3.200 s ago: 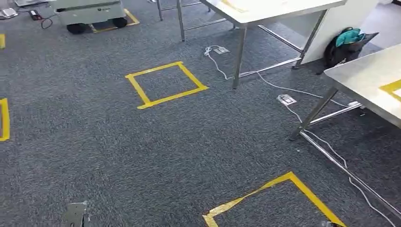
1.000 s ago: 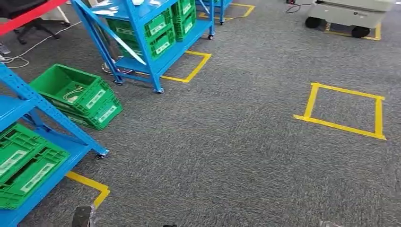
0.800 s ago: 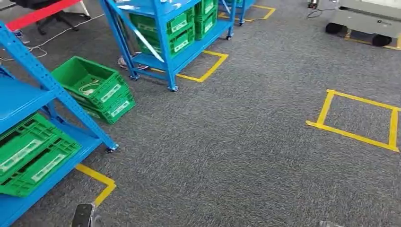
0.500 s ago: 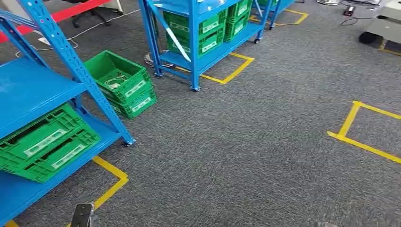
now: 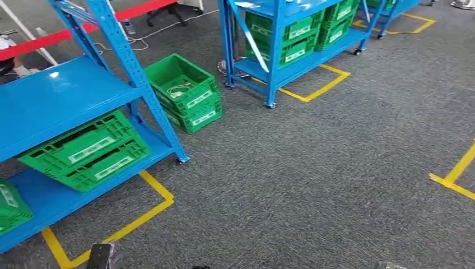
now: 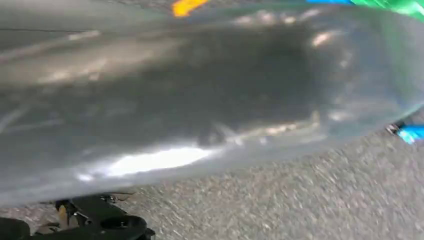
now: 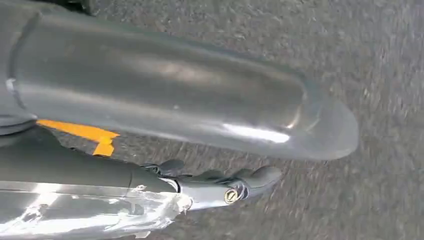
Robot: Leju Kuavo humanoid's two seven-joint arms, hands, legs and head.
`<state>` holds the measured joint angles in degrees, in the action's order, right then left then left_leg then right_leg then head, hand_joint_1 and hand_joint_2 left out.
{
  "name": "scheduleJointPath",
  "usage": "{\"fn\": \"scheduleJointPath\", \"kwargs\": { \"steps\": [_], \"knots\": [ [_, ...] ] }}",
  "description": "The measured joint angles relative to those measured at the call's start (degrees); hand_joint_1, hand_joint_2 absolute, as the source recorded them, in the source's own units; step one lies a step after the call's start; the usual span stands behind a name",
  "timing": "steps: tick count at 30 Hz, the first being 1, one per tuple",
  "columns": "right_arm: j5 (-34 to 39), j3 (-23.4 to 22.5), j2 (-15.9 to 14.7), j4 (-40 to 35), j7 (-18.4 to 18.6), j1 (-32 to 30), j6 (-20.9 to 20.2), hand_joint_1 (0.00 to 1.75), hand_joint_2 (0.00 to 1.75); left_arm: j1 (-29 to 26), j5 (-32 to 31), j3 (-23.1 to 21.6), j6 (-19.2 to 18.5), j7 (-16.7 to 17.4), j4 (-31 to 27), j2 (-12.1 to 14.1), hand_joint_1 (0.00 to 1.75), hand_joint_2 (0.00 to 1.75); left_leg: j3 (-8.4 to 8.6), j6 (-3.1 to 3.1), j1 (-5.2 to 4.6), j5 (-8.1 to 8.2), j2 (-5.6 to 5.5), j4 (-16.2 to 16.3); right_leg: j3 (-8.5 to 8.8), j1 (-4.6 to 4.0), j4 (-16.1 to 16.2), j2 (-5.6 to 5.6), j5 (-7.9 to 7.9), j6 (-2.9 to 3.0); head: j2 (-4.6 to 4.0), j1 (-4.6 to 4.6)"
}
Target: Take the parts from the cabinet and place them on the table.
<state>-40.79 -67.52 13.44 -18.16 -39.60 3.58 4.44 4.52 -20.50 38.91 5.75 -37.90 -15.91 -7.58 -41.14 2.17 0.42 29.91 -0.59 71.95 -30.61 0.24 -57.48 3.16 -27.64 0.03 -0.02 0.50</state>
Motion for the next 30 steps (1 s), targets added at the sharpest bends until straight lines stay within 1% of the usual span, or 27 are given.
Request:
{"fn": "scheduleJointPath", "kwargs": {
  "steps": [1,2,3,4,5,7,8,9,10,11,12,13,14,15,16,17,18,19,22,23,24,25,26,27,28,29,30],
  "knots": [
    [0.0,0.0,0.0,0.0,0.0,0.1,0.0,0.00,0.00,0.0,-0.4,0.3,0.0,0.0,0.0,0.0,0.00,0.00,2.61,-0.21,-0.06,-2.66,0.48,-4.9,0.16,-0.01,0.0,0.77,-0.11,-0.08,0.00,-0.02],
    [-0.1,0.0,0.0,0.0,0.0,0.2,0.0,0.00,0.00,0.1,-0.6,0.5,0.0,0.0,0.0,0.0,0.00,0.00,5.69,-0.52,-0.24,-5.00,2.12,-10.3,0.42,-0.03,0.0,1.46,-0.26,-0.27,0.00,0.00],
    [-0.1,0.0,0.0,0.0,0.0,0.2,0.0,0.00,0.00,0.2,-0.9,0.5,0.1,0.0,0.0,0.0,0.00,0.00,8.04,-0.83,-0.63,-5.85,5.41,-14.3,0.67,-0.17,0.0,1.98,-0.42,-0.53,0.00,0.00],
    [-0.2,0.0,0.0,0.0,0.0,0.1,0.1,0.00,0.00,0.5,-1.0,0.7,0.1,-0.1,0.0,0.0,0.00,0.00,8.55,-1.02,-1.26,-5.23,6.09,-15.9,0.54,-0.71,-0.4,2.66,-0.84,-0.97,0.00,0.13],
    [-0.2,0.0,0.0,0.0,0.0,0.2,0.1,0.00,0.00,0.7,-1.1,0.7,0.1,-0.1,-0.1,-0.1,0.00,0.00,8.22,-1.42,-1.05,-5.31,5.28,-15.7,0.79,-0.80,-0.2,3.26,-0.89,-1.11,0.00,-0.13],
    [-0.2,0.0,0.0,0.0,0.0,0.4,0.3,0.00,0.00,0.3,-1.3,1.0,0.2,-0.1,-0.1,0.0,0.00,0.00,7.93,-1.94,-1.21,-5.32,3.84,-15.7,1.21,-0.75,0.2,4.80,-0.94,-1.50,0.00,-0.15],
    [-0.3,0.0,0.0,0.0,0.0,0.5,0.3,0.00,0.00,0.2,-1.6,1.1,0.2,-0.1,-0.1,-0.1,0.00,0.00,8.20,-2.47,-0.72,-5.69,2.97,-16.1,1.19,-0.68,0.1,5.06,-1.34,-1.91,0.00,0.02],
    [-0.3,0.1,0.0,0.0,0.0,0.6,0.3,0.00,0.00,0.1,-1.7,1.2,0.3,-0.2,-0.1,-0.1,0.00,0.00,8.19,-2.69,-0.49,-5.75,2.40,-16.1,0.65,-0.50,-1.1,1.70,-2.35,-2.34,0.00,-0.33],
    [-0.3,0.1,0.0,0.0,0.0,0.5,0.4,0.00,0.00,0.3,-1.7,1.3,0.4,-0.2,-0.1,0.1,0.00,0.00,8.14,-3.06,-0.35,-5.82,1.79,-16.1,-0.60,-0.32,-4.3,-0.85,-4.24,-2.47,0.00,-0.50],
    [-0.3,0.1,0.0,0.0,0.0,0.4,0.4,0.00,0.00,0.6,-1.8,1.5,0.6,-0.2,-0.2,0.0,0.00,0.00,8.04,-3.18,-0.30,-5.88,0.85,-16.1,-2.87,-0.15,-9.4,-2.22,-6.67,-2.64,0.00,-0.66],
    [-0.3,0.1,0.0,0.0,0.0,0.3,0.5,0.00,0.00,0.6,-2.0,1.6,0.8,-0.2,-0.2,0.0,0.00,0.00,7.96,-3.24,-0.30,-5.91,0.05,-16.1,-5.25,-0.09,-14.2,-2.76,-8.64,-2.81,0.00,-0.72],
    [-0.3,0.1,0.0,0.0,0.0,0.2,0.6,0.00,0.00,0.6,-2.2,1.8,1.1,-0.2,-0.2,-0.1,0.00,0.00,7.95,-3.24,-0.30,-5.92,-0.90,-16.1,-7.31,-0.09,-18.0,-2.96,-9.64,-2.88,0.00,-0.74],
    [-0.3,0.1,0.0,0.0,0.0,0.2,0.7,0.00,0.00,0.4,-2.3,1.9,1.3,-0.2,-0.2,-0.1,0.00,0.00,7.98,-3.22,-0.30,-5.92,-1.71,-16.1,-7.98,-0.10,-18.6,-2.99,-9.04,-2.87,0.00,-0.74],
    [-0.3,0.1,0.0,0.0,0.0,0.3,0.7,0.00,0.00,0.4,-2.3,2.0,1.3,-0.2,-0.2,-0.1,0.00,0.00,8.03,-3.17,-0.26,-5.96,-2.60,-16.1,-7.36,-0.05,-16.6,-3.04,-7.20,-2.82,0.00,-0.76],
    [-0.3,0.1,0.0,0.0,0.0,0.3,0.7,0.00,0.00,0.4,-2.4,2.1,1.5,-0.2,-0.2,-0.1,0.00,0.00,8.09,-3.08,-0.18,-6.00,-3.44,-16.1,-5.66,0.08,-12.6,-3.25,-4.57,-2.81,0.00,-0.72],
    [-0.3,0.1,0.0,0.0,0.0,0.3,0.7,0.00,0.00,0.5,-2.7,2.1,1.8,-0.2,-0.2,-0.2,0.00,0.00,8.17,-2.89,-0.04,-6.05,-4.36,-16.0,-3.09,0.29,-7.0,-4.13,-1.65,-2.83,0.00,-0.76],
    [-0.3,0.1,0.0,0.0,0.0,0.4,0.7,0.00,0.00,0.5,-2.8,2.2,2.1,-0.2,-0.2,-0.2,0.00,0.00,8.14,-2.51,0.13,-6.06,-5.16,-15.9,-0.88,0.74,-2.2,-6.63,0.17,-3.07,0.00,-0.77],
    [-0.2,0.1,0.1,0.0,0.0,0.4,0.6,0.00,0.00,0.6,-2.8,2.2,2.3,-0.2,-0.2,-0.2,0.00,0.00,7.72,-2.01,-0.23,-6.02,-5.85,-15.4,-0.27,0.99,-0.5,-8.97,-0.73,-3.14,0.00,-0.85],
    [-0.1,0.1,0.1,0.1,0.0,0.4,0.6,0.00,0.00,0.3,-2.9,2.2,2.6,-0.2,-0.3,-0.3,0.00,0.00,7.03,-0.88,0.26,-6.89,-7.64,-15.9,-0.26,0.47,-1.2,-7.15,-0.41,-2.01,0.00,-0.77],
    [-0.1,0.2,0.1,0.1,0.0,0.4,0.6,0.00,0.00,0.1,-2.9,2.3,2.7,-0.2,-0.3,-0.2,0.00,0.00,6.88,-0.62,0.28,-7.00,-8.29,-15.9,-0.25,0.70,-0.9,-6.39,-0.16,-1.58,0.00,-0.79],
    [-0.1,0.2,0.1,0.1,0.0,0.5,0.4,0.00,0.00,0.0,-2.9,2.4,2.8,-0.2,-0.4,-0.2,0.00,0.00,6.55,-0.47,0.01,-6.18,-6.24,-15.2,-0.15,0.84,-0.7,-5.44,0.06,-1.16,0.00,-0.74],
    [-0.1,0.2,0.1,0.0,0.0,0.4,0.4,0.00,0.00,0.1,-2.9,2.4,2.8,-0.2,-0.4,-0.3,0.00,0.00,5.30,-0.29,-0.22,-4.26,-3.24,-12.7,-0.17,0.81,-0.6,-4.88,0.12,-0.64,0.00,0.00],
    [-0.1,0.2,0.1,0.0,0.0,0.3,0.4,0.00,0.00,0.4,-2.9,2.4,2.8,-0.2,-0.4,-0.4,0.00,0.00,3.15,-0.05,-0.20,-1.73,-1.33,-8.1,-0.26,0.61,-0.6,-3.95,0.13,-0.51,0.00,0.09],
    [-0.1,0.2,0.1,0.0,0.0,0.2,0.3,0.00,0.00,0.6,-3.0,2.4,2.8,-0.2,-0.4,-0.4,0.00,0.00,0.86,0.03,-0.14,0.51,-0.39,-3.1,-0.33,0.44,-0.6,-2.99,0.08,-0.43,0.00,0.09],
    [-0.1,0.2,0.1,0.1,0.0,0.1,0.3,0.00,0.00,0.6,-3.0,2.4,2.8,-0.2,-0.4,-0.5,0.00,0.00,-1.13,0.07,-0.12,2.07,0.00,1.3,-0.36,0.33,-0.6,-2.04,0.03,-0.35,0.00,0.07],
    [-0.1,0.2,0.1,0.1,0.0,0.1,0.3,0.00,0.00,0.5,-3.0,2.4,2.8,-0.2,-0.4,-0.5,0.00,0.00,-1.84,0.05,-0.12,2.14,0.02,3.0,-0.35,0.29,-0.6,-1.22,0.00,-0.32,0.00,0.11],
    [-0.2,0.2,0.1,0.1,0.0,0.2,0.3,0.00,0.00,0.4,-2.9,2.4,2.8,-0.2,-0.4,-0.5,0.00,0.00,-1.02,-0.05,-0.13,0.83,0.05,1.9,-0.32,0.28,-0.6,-0.45,-0.01,-0.31,0.00,0.13]
  ]
}}
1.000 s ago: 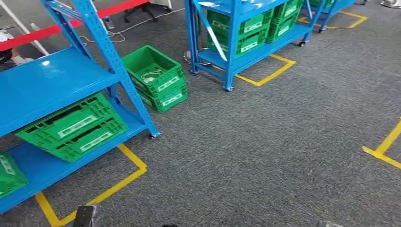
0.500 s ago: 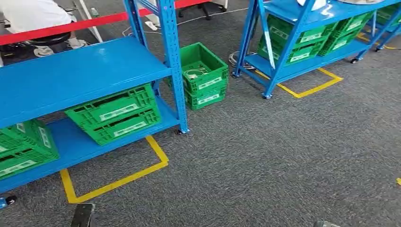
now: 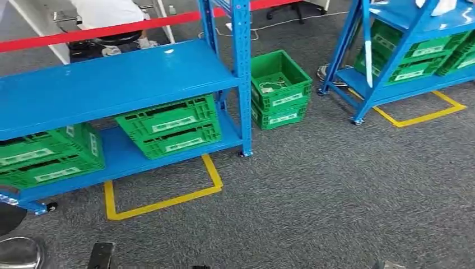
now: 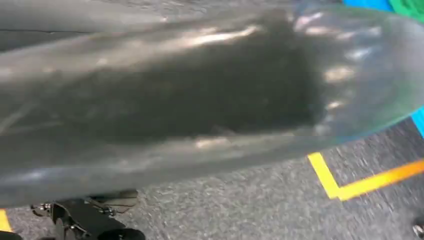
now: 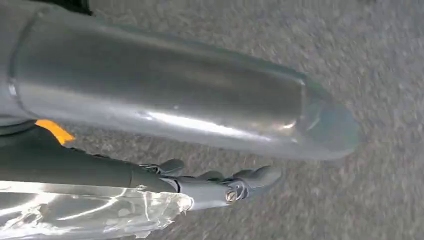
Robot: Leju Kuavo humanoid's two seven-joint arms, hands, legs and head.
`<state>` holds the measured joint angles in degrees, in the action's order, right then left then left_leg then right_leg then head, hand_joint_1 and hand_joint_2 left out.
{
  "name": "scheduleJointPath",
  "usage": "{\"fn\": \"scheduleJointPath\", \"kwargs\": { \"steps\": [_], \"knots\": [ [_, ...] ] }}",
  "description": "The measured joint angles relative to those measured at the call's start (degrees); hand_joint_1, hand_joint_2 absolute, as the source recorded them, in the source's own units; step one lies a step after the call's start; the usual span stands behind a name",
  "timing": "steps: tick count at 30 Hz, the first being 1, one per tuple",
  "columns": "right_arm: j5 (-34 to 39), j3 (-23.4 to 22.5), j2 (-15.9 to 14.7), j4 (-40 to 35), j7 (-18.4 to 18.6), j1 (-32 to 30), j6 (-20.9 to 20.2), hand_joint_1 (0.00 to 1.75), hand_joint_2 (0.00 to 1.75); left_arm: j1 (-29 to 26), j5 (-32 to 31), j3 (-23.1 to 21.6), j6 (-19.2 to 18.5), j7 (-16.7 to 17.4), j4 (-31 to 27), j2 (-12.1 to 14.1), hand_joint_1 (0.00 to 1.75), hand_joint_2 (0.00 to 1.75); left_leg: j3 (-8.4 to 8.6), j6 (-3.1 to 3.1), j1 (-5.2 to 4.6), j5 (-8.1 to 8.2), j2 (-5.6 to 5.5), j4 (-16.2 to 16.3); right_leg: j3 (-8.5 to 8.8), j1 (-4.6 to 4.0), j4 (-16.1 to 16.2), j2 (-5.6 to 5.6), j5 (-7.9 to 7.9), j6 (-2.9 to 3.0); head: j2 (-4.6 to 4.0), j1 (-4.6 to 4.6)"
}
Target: Take the parts from the cabinet and place them on the table.
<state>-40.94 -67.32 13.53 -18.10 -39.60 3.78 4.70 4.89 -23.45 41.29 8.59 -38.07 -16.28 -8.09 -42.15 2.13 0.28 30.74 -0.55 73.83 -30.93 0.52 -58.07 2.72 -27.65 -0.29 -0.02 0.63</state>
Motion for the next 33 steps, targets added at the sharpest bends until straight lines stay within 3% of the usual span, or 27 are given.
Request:
{"fn": "scheduleJointPath", "kwargs": {
  "steps": [2,3,4,8,9,10,11,12,13,14,15,16,17,18,19,20,23,24,25,26,27,29,30,31,32,33],
  "knots": [
    [0.0,0.0,0.0,0.0,0.0,0.2,0.1,0.00,0.00,0.1,0.0,0.0,0.2,0.0,0.0,0.0,0.00,0.00,4.62,-0.41,-0.11,-4.55,0.84,-8.6,0.21,-0.02,0.0,1.44,-0.14,-0.08,0.00,-0.02],
    [0.0,0.0,0.0,0.0,0.0,0.3,0.1,0.00,0.00,0.1,0.0,0.1,0.3,0.0,-0.1,0.0,0.00,0.00,7.47,-0.77,-0.35,-6.34,2.88,-13.5,0.42,-0.05,0.0,2.09,-0.29,-0.18,0.00,0.00],
    [0.1,0.0,0.0,0.0,0.0,0.2,0.1,0.00,0.00,0.3,0.0,0.1,0.4,0.0,-0.2,-0.1,0.00,0.00,9.35,-0.94,-0.82,-6.43,6.07,-16.6,0.50,-0.50,-0.1,2.61,-0.54,-0.51,0.00,0.04],
    [0.2,0.0,0.0,0.0,0.0,0.4,-0.2,0.00,0.00,0.2,-0.4,0.4,0.5,0.0,-0.2,-0.2,0.00,0.00,8.95,-1.89,-1.03,-6.26,3.32,-17.6,1.07,-0.74,0.1,5.42,-0.94,-1.56,0.00,-0.07],
    [0.2,0.1,0.0,0.0,0.0,0.4,-0.2,0.00,0.00,0.0,-0.5,0.4,0.6,0.0,-0.2,-0.3,0.00,0.00,9.24,-2.31,-0.45,-6.56,2.56,-17.9,0.69,-0.48,-0.2,4.56,-1.46,-2.05,0.00,-0.07],
    [0.2,0.1,0.0,-0.1,0.0,0.5,-0.2,0.00,0.00,0.1,-0.5,0.4,0.6,0.0,-0.4,-0.2,0.00,0.00,9.21,-2.49,-0.29,-6.56,2.09,-17.9,0.26,-0.43,-2.0,1.15,-2.81,-2.34,0.00,-0.48],
    [0.2,0.1,0.0,-0.1,0.0,0.3,-0.2,0.00,0.00,0.3,-0.5,0.5,0.7,0.0,-0.5,-0.3,0.00,0.00,9.14,-2.82,-0.22,-6.65,1.28,-17.9,-1.45,-0.28,-6.0,-0.99,-5.02,-2.49,0.00,-0.72],
    [0.2,0.1,0.0,-0.1,0.0,0.2,-0.2,0.00,0.00,0.4,-0.7,0.7,0.7,0.0,-0.5,-0.3,0.00,0.00,9.03,-3.00,-0.22,-6.68,0.36,-17.9,-4.03,-0.21,-11.5,-2.11,-7.48,-2.66,0.00,-0.88],
    [0.2,0.1,0.0,-0.1,0.0,0.0,-0.2,0.00,0.00,0.4,-0.8,0.7,0.6,0.0,-0.5,-0.4,0.00,0.00,8.95,-3.05,-0.22,-6.69,-0.43,-17.9,-6.20,-0.19,-15.7,-2.46,-9.05,-2.76,0.00,-0.98],
    [0.2,0.1,0.0,-0.1,0.0,-0.1,-0.2,0.00,0.00,0.3,-0.9,0.8,0.5,0.0,-0.5,-0.5,0.00,0.00,8.97,-3.05,-0.23,-6.70,-1.32,-17.8,-7.64,-0.19,-18.2,-2.59,-9.38,-2.80,0.00,-0.98],
    [0.2,0.0,0.0,-0.1,0.0,-0.1,-0.2,0.00,0.00,0.1,-0.9,0.9,0.5,0.0,-0.5,-0.5,0.00,0.00,9.01,-3.03,-0.22,-6.72,-2.04,-17.8,-7.71,-0.19,-17.6,-2.62,-8.28,-2.80,0.00,-0.98],
    [0.2,0.0,0.0,-0.1,0.0,0.0,-0.2,0.00,0.00,0.1,-1.0,0.9,0.5,0.0,-0.5,-0.5,0.00,0.00,9.05,-2.98,-0.17,-6.75,-3.00,-17.8,-6.59,-0.12,-14.7,-2.65,-5.95,-2.76,0.00,-1.01],
    [0.2,0.1,0.0,-0.1,0.0,0.1,-0.2,0.00,0.00,0.1,-1.0,0.9,0.4,0.0,-0.5,-0.5,0.00,0.00,9.13,-2.84,-0.09,-6.77,-3.88,-17.8,-4.44,0.05,-9.7,-3.07,-3.00,-2.73,0.00,-0.98],
    [0.2,0.1,0.0,-0.2,0.0,0.1,-0.2,0.00,0.00,0.1,-1.1,0.9,0.3,0.0,-0.6,-0.6,0.00,0.00,9.14,-2.53,0.02,-6.77,-4.69,-17.7,-2.06,0.34,-4.4,-4.73,-0.36,-2.79,0.00,-1.01],
    [0.2,0.1,0.0,-0.2,0.0,0.0,-0.1,0.00,0.00,0.2,-1.1,1.0,0.3,0.0,-0.7,-0.6,0.00,0.00,8.94,-2.13,-0.01,-6.77,-5.30,-17.6,-0.88,0.83,-1.7,-8.30,-0.31,-2.85,0.00,-1.03],
    [0.1,0.1,0.0,-0.2,0.0,0.1,0.0,0.00,0.00,0.3,-1.1,1.0,0.0,0.0,-0.8,-0.6,0.00,0.00,8.46,-1.79,-0.22,-6.75,-6.08,-16.9,-0.39,1.02,-0.4,-8.61,-0.64,-2.52,0.00,-0.90],
    [0.0,0.1,0.0,-0.2,0.0,0.2,0.0,0.00,0.00,-0.3,-1.2,1.1,-0.5,0.0,-1.1,-0.6,0.00,0.00,7.80,-0.59,0.32,-7.59,-7.77,-17.6,-0.33,0.36,-1.0,-6.89,-0.43,-1.38,0.00,-0.92],
    [0.0,0.2,0.3,-0.2,0.0,0.2,0.0,0.00,0.00,-0.4,-1.2,1.2,-0.5,0.0,-1.2,-0.4,0.00,0.00,7.66,-0.35,0.35,-7.52,-8.41,-17.5,-0.19,0.92,-0.5,-5.82,-0.16,-0.92,0.00,-0.96],
    [0.0,0.2,0.1,-0.3,0.0,0.2,0.0,0.00,0.00,-0.5,-1.2,1.2,-0.5,0.0,-1.2,-0.6,0.00,0.00,7.23,-0.14,-0.11,-6.65,-5.38,-16.5,-0.03,0.80,-0.4,-5.22,-0.20,-0.60,0.00,-0.76],
    [0.0,0.2,0.1,-0.3,0.0,0.2,0.1,0.00,0.00,-0.4,-1.2,1.2,-0.6,0.0,-1.3,-0.6,0.00,0.00,5.76,0.06,-0.19,-4.76,-2.76,-13.5,0.02,0.72,-0.4,-4.39,-0.23,-0.18,0.00,-0.05],
    [0.0,0.2,0.1,-0.4,0.0,0.1,0.1,0.00,0.00,-0.2,-1.3,1.2,-0.6,0.0,-1.4,-0.7,0.00,0.00,3.42,0.28,-0.14,-2.43,-1.14,-8.8,0.00,0.53,-0.4,-3.44,-0.31,-0.05,0.00,-0.09],
    [0.0,0.1,0.1,-0.4,0.0,-0.1,0.1,0.00,0.00,-0.1,-1.3,1.2,-0.7,0.0,-1.5,-0.8,0.00,0.00,-0.82,0.44,-0.06,0.64,-0.03,-0.2,0.03,0.28,-0.4,-1.50,-0.56,0.23,0.00,-0.04],
    [0.0,0.1,0.1,-0.4,0.0,-0.1,0.2,0.00,0.00,-0.3,-1.3,1.2,-0.7,0.0,-1.6,-0.8,0.00,0.00,-1.30,0.39,-0.06,0.27,0.01,0.7,0.11,0.26,-0.4,-0.80,-0.74,0.22,0.00,-0.04],
    [0.0,0.2,0.1,-0.4,0.0,0.0,0.3,0.00,0.00,-0.4,-1.2,1.2,-0.7,0.0,-1.6,-0.8,0.00,0.00,-0.37,0.24,-0.08,-1.41,0.06,-0.9,0.29,0.23,-0.4,-0.07,-0.95,0.16,0.00,-0.02],
    [0.0,0.2,0.1,-0.4,0.0,0.1,0.5,0.00,0.00,-0.6,-1.2,1.2,-0.9,0.0,-1.7,-0.8,0.00,0.00,1.65,-0.01,-0.12,-3.62,0.30,-4.7,0.60,0.20,-0.4,0.70,-1.20,0.09,0.00,-0.02],
    [0.1,0.2,0.1,-0.4,0.0,0.1,0.6,0.00,0.00,-0.6,-1.2,1.2,-0.9,0.0,-2.0,-0.8,0.00,0.00,4.66,-0.39,-0.27,-5.96,1.27,-9.9,1.08,0.18,-0.4,1.50,-1.49,-0.07,0.00,-0.04]
  ]
}}
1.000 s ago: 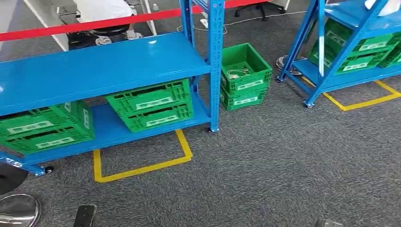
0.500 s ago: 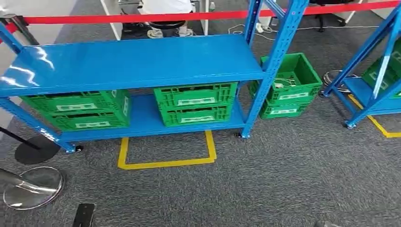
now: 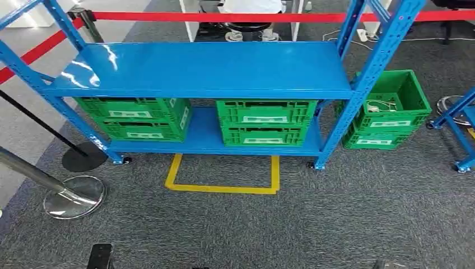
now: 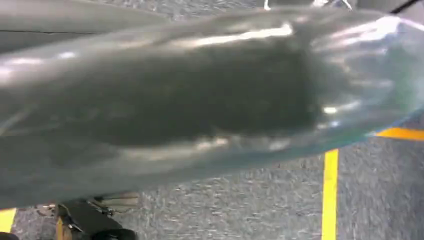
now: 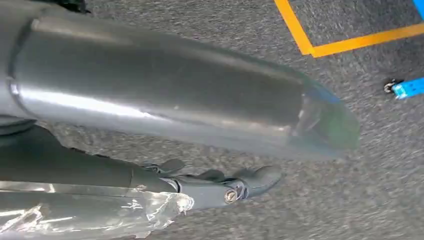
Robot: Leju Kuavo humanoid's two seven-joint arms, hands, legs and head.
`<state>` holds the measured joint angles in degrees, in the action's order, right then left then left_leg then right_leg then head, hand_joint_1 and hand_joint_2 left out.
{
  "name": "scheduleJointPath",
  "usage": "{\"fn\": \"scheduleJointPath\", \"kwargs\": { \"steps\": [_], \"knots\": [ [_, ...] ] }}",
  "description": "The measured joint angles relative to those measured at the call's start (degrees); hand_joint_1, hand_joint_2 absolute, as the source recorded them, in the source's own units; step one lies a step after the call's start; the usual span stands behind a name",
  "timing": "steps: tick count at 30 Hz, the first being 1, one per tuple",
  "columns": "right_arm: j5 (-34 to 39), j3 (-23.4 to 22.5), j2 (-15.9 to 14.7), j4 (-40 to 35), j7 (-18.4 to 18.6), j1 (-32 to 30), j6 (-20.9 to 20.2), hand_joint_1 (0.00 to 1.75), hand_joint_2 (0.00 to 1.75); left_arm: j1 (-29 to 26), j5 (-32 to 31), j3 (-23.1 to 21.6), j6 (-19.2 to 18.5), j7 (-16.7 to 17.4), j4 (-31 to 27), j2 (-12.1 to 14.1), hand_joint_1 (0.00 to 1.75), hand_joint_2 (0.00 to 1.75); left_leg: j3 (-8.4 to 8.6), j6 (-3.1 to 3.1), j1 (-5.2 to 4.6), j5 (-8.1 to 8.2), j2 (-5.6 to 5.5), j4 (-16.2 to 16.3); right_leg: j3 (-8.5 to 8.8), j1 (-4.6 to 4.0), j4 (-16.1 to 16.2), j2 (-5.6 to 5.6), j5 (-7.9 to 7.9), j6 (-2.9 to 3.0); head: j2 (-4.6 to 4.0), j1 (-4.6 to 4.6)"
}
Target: Take the parts from the cabinet and place them on the table.
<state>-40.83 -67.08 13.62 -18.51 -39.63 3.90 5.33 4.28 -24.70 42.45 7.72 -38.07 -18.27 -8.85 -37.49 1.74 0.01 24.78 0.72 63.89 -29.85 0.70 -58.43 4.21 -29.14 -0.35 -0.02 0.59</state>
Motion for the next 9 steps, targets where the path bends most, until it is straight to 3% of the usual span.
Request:
{"fn": "scheduleJointPath", "kwargs": {
  "steps": [1,2,4,5,6,7,8,9],
  "knots": [
    [0.1,0.2,0.0,-0.1,0.0,0.0,0.0,0.00,0.00,0.1,0.0,0.0,0.0,0.0,-0.2,0.0,0.00,0.00,3.00,-0.61,-0.44,-1.43,3.22,-4.9,0.54,-0.10,0.0,0.70,-0.34,-0.24,0.00,0.02],
    [0.2,0.3,0.0,-0.1,0.0,-0.1,0.0,0.00,0.00,0.3,0.0,0.0,0.0,0.0,-0.3,0.0,0.00,0.00,4.02,-0.71,-1.08,-0.18,4.55,-7.1,0.20,-0.64,-0.2,1.35,-1.00,-0.74,0.00,0.09],
    [0.2,0.4,0.0,-0.2,0.0,0.0,0.1,0.00,0.00,0.3,0.0,0.0,0.0,0.0,-0.5,-0.1,0.00,0.00,4.03,-1.33,-0.81,0.23,2.83,-7.4,1.49,-0.70,0.9,2.74,-1.41,-1.40,0.00,-0.02],
    [0.2,0.5,0.0,-0.3,0.0,0.1,0.1,0.00,0.00,0.1,0.0,0.0,0.0,0.0,-0.6,-0.2,0.00,0.00,4.18,-1.75,-0.73,0.60,2.24,-7.7,2.43,-0.63,0.2,2.76,-0.71,-2.01,0.00,-0.05],
    [0.2,0.7,0.0,-0.4,0.0,0.3,0.1,0.00,0.00,-0.1,0.0,0.0,0.0,0.0,-0.6,-0.2,0.00,0.00,4.78,-2.21,-0.50,0.64,1.49,-7.8,3.28,-0.58,0.7,2.93,-1.26,-2.55,0.00,-0.09],
    [0.2,0.9,0.0,-0.4,0.0,0.5,0.1,0.00,0.00,-0.4,0.0,0.0,0.0,0.0,-0.8,-0.2,0.00,0.00,5.40,-2.46,-0.24,0.43,1.14,-7.9,2.59,-0.26,0.0,0.48,-2.16,-2.73,0.00,-0.18],
    [0.3,0.9,0.0,-0.5,0.0,0.5,0.2,0.00,0.00,-0.3,0.2,0.0,0.0,0.0,-1.0,-0.1,0.00,0.00,5.69,-2.71,-0.16,0.61,0.75,-7.9,1.07,-0.12,-3.0,-2.05,-3.19,-2.72,-0.02,-0.28],
    [0.5,0.9,0.0,-0.5,0.0,0.4,0.2,0.00,0.00,-0.1,0.2,0.0,0.0,0.0,-1.1,-0.1,0.00,0.00,5.83,-2.92,-0.09,0.83,0.18,-7.9,-1.98,-0.05,-7.8,-3.32,-3.99,-2.80,0.00,-0.46]
  ]
}}
